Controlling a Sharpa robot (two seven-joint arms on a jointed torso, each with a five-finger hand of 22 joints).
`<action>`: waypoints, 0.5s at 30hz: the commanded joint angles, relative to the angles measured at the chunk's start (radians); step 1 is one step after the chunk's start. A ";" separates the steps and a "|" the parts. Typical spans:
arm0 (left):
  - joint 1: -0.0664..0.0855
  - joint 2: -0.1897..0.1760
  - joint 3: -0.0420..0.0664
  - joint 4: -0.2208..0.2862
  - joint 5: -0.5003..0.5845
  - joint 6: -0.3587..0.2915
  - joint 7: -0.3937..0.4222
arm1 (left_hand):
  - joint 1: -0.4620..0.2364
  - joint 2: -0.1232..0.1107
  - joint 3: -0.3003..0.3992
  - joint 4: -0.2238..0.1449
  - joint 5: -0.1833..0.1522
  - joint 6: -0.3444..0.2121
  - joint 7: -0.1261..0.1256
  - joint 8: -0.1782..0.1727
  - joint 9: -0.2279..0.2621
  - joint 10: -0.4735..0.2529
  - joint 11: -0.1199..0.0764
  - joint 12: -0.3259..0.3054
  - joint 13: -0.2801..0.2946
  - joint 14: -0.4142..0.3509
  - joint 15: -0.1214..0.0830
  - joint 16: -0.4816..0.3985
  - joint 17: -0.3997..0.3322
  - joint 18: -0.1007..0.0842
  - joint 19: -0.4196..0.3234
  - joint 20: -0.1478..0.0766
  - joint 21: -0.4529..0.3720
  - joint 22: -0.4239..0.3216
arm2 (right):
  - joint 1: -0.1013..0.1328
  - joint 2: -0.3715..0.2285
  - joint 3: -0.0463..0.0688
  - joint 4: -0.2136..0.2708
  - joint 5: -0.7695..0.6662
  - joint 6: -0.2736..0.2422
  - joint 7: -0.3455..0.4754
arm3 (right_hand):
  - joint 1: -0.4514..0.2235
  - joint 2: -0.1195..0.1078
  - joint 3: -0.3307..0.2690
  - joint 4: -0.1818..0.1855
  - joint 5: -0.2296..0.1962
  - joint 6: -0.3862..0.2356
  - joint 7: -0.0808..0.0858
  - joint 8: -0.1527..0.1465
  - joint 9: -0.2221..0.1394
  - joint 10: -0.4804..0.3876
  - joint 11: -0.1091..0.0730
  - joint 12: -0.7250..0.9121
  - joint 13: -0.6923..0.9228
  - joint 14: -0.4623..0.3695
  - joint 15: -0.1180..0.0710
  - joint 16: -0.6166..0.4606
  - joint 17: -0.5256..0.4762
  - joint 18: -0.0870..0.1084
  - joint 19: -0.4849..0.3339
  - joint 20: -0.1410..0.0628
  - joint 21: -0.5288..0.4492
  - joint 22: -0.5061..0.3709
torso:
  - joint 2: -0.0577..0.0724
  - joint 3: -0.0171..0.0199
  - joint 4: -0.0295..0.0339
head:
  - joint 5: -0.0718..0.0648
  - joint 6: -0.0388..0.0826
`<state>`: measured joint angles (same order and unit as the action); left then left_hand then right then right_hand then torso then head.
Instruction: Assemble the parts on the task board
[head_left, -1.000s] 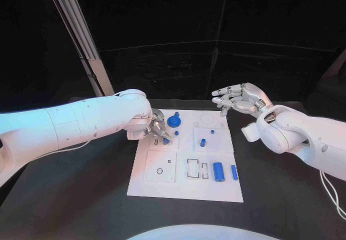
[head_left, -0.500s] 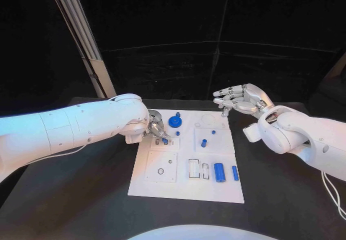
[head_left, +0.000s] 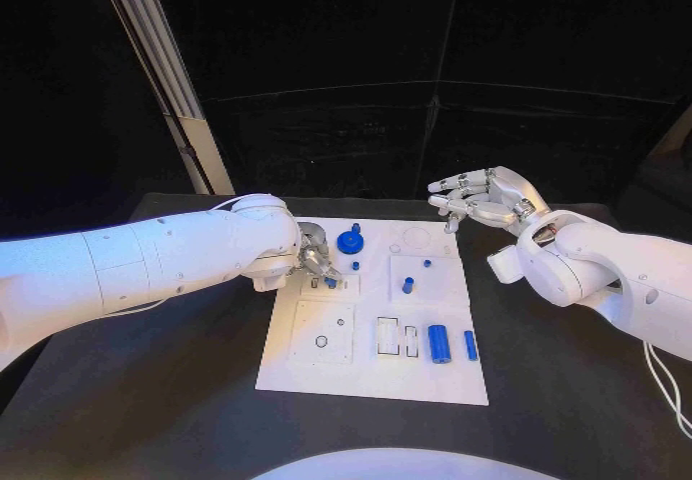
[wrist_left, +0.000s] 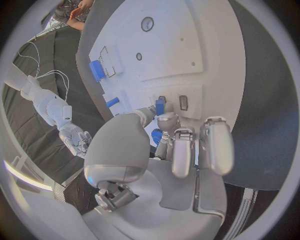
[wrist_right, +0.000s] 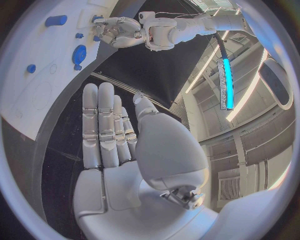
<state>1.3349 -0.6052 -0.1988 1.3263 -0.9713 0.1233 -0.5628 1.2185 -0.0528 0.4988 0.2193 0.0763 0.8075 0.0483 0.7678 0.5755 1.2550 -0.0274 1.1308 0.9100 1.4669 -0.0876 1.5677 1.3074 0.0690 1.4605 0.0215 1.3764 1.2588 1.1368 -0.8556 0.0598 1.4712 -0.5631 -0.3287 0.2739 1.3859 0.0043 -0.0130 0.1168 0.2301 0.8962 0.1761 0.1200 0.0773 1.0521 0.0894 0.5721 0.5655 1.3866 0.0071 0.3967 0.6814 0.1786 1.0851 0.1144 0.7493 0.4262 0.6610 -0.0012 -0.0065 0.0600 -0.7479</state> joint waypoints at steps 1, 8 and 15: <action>-0.003 -0.004 -0.001 0.004 -0.037 -0.010 0.006 | 0.004 0.010 0.096 -0.090 -0.004 0.003 -0.004 0.003 -0.001 0.008 -0.001 0.003 0.001 0.104 -0.002 0.003 0.263 -0.005 0.006 -0.002 0.002 0.001 | 0.002 0.001 0.000 0.000 0.005 0.012 0.005 | 0.000 0.006 -0.002 0.001 0.003 -0.007 -0.002 0.004 -0.001 -0.007 -0.003 0.006 -0.002 0.005 0.003 -0.004 -0.001 0.005 0.003 0.000 -0.006 -0.001 | 0.000 0.0006 0.0000 | 0.000 -0.001; -0.005 -0.010 -0.001 0.013 -0.039 0.019 -0.005 | 0.003 0.010 0.097 -0.091 -0.005 0.004 -0.004 0.004 -0.001 0.009 -0.001 0.004 0.002 0.104 -0.002 0.003 0.263 -0.006 0.007 -0.002 0.003 0.003 | 0.002 0.003 0.000 -0.004 0.005 0.015 0.005 | 0.000 0.006 -0.002 0.001 0.003 -0.007 -0.002 0.004 -0.001 -0.007 -0.003 0.006 -0.002 0.005 0.003 -0.004 -0.001 0.005 0.003 0.000 -0.006 -0.001 | 0.000 0.0007 0.0001 | 0.000 -0.004; -0.005 -0.012 -0.001 0.015 -0.039 0.045 -0.010 | 0.001 0.010 0.098 -0.091 -0.008 0.004 -0.004 0.004 0.000 0.009 -0.001 0.004 0.002 0.104 -0.002 0.003 0.263 -0.006 0.007 -0.002 0.004 0.005 | 0.001 0.004 0.000 -0.007 0.005 0.018 0.004 | 0.000 0.006 -0.002 0.001 0.003 -0.007 -0.002 0.004 -0.001 -0.007 -0.003 0.006 -0.002 0.005 0.003 -0.004 -0.001 0.005 0.003 0.000 -0.006 -0.001 | 0.000 0.0006 -0.0005 | 0.001 -0.006</action>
<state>1.3313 -0.6159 -0.1983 1.3410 -0.9951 0.1347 -0.5619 1.2198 -0.0515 0.4987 0.2192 0.0732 0.8098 0.0466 0.7652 0.5743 1.2582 -0.0306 1.1308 0.9107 1.4669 -0.0876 1.5677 1.3074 0.0690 1.4605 0.0215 1.3764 1.2618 1.1366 -0.8526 0.0597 1.4632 -0.5620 -0.3217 0.2731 1.3859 0.0043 -0.0129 0.1168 0.2301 0.8962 0.1761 0.1200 0.0774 1.0521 0.0894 0.5721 0.5657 1.3866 0.0071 0.3968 0.6815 0.1786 1.0851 0.1144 0.7494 0.4263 0.6612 -0.0005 -0.0066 0.0605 -0.7531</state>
